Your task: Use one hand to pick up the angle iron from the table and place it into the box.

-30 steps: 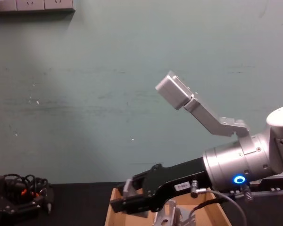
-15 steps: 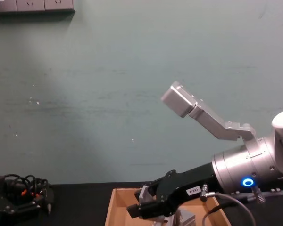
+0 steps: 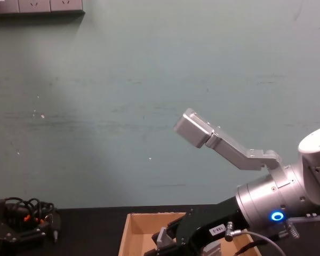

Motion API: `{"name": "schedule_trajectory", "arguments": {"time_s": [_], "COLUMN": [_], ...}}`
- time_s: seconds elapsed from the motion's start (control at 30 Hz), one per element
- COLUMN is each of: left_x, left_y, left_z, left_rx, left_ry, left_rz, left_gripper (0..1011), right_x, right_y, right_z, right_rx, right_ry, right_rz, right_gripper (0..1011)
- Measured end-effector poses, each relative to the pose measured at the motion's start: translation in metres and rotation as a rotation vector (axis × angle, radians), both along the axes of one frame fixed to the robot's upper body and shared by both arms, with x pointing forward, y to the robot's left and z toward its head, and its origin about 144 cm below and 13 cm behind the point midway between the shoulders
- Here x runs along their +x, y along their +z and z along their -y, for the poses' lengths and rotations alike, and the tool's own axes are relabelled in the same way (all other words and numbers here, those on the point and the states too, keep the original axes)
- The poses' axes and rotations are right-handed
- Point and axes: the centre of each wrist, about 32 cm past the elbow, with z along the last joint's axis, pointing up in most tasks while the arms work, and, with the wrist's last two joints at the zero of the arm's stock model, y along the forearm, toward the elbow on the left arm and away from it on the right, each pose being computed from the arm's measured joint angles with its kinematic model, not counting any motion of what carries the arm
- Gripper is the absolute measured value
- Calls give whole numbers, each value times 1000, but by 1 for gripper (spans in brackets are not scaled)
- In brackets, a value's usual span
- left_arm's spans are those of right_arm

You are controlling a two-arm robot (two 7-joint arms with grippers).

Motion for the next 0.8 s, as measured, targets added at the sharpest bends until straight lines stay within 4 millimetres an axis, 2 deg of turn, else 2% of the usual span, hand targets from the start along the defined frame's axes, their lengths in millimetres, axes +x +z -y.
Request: {"name": "schedule_trajectory", "arguments": {"time_s": [0.53,0.63,0.67,0.8], "left_x": [0,0,0,0], "left_y": [0,0,0,0], "left_z": [0,0,0,0], "left_rx": [0,0,0,0], "left_ry": [0,0,0,0], "left_rz": [0,0,0,0], "left_gripper": [1011,1011,1011,1011], "right_x": [1,1,1,1], "right_y": [-1,-1,-1,-1], "right_z": [-3,-3,-3,-3], "right_rx": [-14,-14,-14,-14], "right_ry": [0,1,1,2], "right_rz": [-14,-13,-13,-11], "right_gripper": [453,547,547,691]}}
